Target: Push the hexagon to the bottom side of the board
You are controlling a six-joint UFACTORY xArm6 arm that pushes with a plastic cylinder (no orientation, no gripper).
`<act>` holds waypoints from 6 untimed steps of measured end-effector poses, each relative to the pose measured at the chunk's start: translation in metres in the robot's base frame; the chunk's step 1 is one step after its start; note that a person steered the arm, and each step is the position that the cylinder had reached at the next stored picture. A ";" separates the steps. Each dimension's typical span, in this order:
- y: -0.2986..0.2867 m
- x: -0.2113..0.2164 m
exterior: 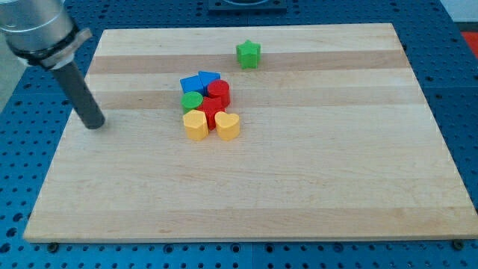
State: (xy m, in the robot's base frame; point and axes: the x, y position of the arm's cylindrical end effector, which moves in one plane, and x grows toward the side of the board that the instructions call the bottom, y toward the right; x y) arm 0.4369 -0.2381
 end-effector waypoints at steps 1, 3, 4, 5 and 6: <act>0.044 0.000; 0.148 0.005; 0.197 0.013; 0.207 0.029; 0.186 0.062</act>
